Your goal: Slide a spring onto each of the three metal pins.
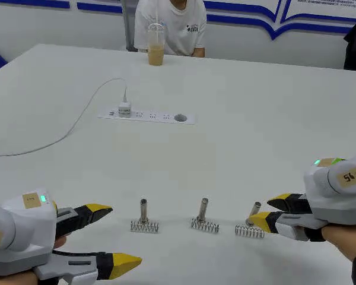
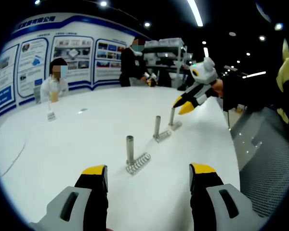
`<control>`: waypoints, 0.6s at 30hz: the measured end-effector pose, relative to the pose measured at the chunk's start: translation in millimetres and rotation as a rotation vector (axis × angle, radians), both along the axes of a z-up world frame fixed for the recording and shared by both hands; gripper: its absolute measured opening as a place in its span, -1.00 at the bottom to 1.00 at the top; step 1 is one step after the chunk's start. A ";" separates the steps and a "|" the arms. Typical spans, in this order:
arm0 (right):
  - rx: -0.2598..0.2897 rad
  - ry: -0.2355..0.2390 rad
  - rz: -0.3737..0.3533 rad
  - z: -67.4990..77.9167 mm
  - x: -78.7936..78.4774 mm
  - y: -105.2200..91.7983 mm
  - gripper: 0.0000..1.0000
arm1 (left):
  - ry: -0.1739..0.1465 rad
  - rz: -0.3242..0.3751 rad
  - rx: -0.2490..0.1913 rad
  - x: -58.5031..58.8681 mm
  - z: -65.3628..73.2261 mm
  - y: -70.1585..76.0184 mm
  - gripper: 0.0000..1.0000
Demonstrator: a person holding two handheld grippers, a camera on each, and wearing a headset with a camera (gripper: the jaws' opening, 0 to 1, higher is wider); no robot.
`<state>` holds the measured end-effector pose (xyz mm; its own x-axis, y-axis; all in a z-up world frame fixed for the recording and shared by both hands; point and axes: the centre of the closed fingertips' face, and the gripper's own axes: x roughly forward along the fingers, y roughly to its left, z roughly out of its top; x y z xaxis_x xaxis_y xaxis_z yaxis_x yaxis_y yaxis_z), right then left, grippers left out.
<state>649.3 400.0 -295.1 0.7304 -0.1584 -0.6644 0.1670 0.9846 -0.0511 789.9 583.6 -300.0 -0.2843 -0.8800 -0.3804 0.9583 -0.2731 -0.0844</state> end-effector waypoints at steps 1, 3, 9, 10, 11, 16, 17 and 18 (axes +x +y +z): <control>0.001 -0.001 0.000 0.3 -0.8 0.2 -0.35 | -0.002 -0.001 0.001 0.6 -0.4 -0.4 0.40; -0.002 -0.003 -0.002 0.6 -2.7 -0.6 -0.34 | -0.007 -0.003 0.004 1.9 -1.3 -1.5 0.39; 0.004 -0.007 -0.012 -0.1 -9.3 1.1 -0.32 | -0.020 -0.016 0.009 6.6 -3.1 -8.0 0.33; 0.004 -0.008 -0.013 -0.6 -10.5 0.8 -0.32 | -0.023 -0.019 0.010 7.2 -3.6 -9.2 0.31; 0.005 -0.008 -0.014 -0.7 -11.2 0.9 -0.32 | -0.025 -0.022 0.010 7.8 -4.1 -10.3 0.29; 0.005 -0.011 -0.019 -0.4 -14.6 2.2 -0.31 | -0.033 -0.037 0.018 9.1 -8.9 -14.9 0.21; 0.006 -0.013 -0.020 -0.2 -15.0 2.3 -0.30 | -0.035 -0.040 0.019 9.0 -9.9 -15.4 0.20; 0.006 -0.017 -0.021 0.3 -15.5 2.7 -0.30 | -0.037 -0.043 0.022 9.2 -11.3 -16.3 0.19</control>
